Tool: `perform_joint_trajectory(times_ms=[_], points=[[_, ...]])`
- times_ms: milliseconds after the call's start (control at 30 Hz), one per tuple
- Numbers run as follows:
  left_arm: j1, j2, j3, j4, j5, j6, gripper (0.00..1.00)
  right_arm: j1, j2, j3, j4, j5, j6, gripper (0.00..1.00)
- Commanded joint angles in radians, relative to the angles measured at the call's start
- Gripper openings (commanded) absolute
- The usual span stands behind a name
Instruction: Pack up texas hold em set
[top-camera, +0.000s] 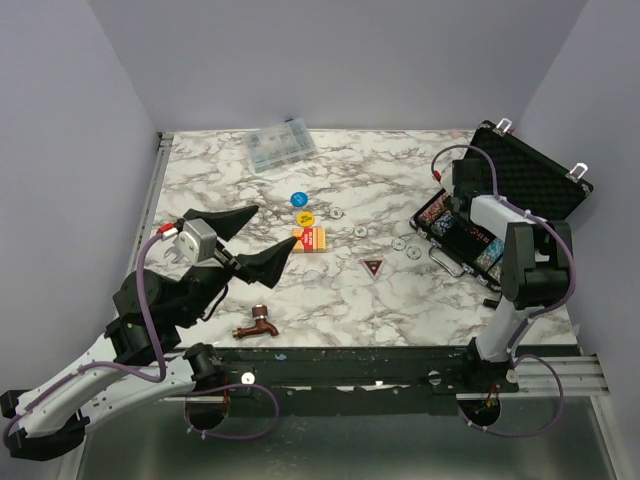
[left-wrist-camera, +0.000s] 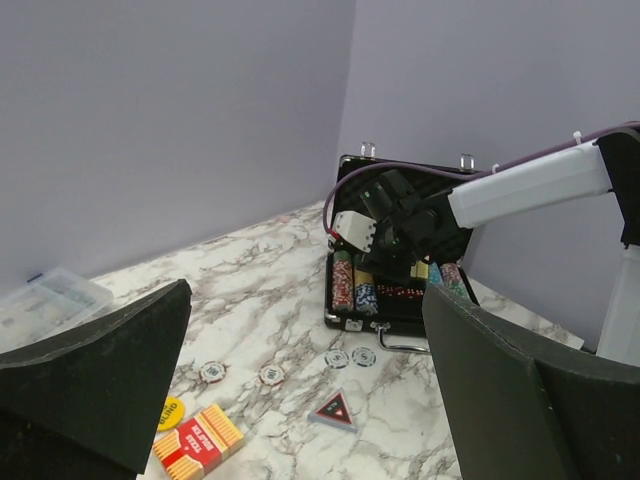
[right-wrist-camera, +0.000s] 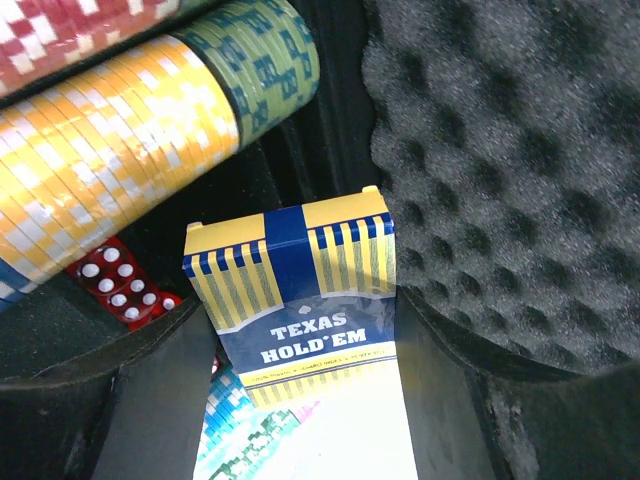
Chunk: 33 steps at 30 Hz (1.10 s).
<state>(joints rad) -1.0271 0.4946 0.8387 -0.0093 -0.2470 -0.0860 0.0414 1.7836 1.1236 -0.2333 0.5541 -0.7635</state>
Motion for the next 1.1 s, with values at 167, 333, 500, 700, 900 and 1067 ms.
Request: perform_joint_trajectory(times_ms=[167,333,500,700,900,1067], points=[[-0.013,0.006,-0.015,0.005,-0.044,0.035,0.99,-0.005,0.016,0.046,-0.007,-0.038,-0.021,0.46],[-0.016,0.008,-0.018,0.004,-0.045,0.041,0.99,-0.009,0.039,0.054,-0.008,-0.035,-0.024,0.47],[-0.017,0.009,-0.02,0.004,-0.051,0.045,0.99,-0.009,0.044,0.04,0.014,-0.003,-0.047,0.52],[-0.019,0.008,-0.02,0.003,-0.05,0.046,0.99,-0.01,0.023,0.006,0.046,0.004,-0.055,0.59],[-0.024,0.008,-0.021,0.005,-0.052,0.048,0.99,-0.009,0.007,0.008,0.034,-0.012,-0.023,0.91],[-0.024,0.009,-0.021,0.004,-0.05,0.047,0.99,-0.009,-0.041,0.013,0.022,-0.034,0.05,0.99]])
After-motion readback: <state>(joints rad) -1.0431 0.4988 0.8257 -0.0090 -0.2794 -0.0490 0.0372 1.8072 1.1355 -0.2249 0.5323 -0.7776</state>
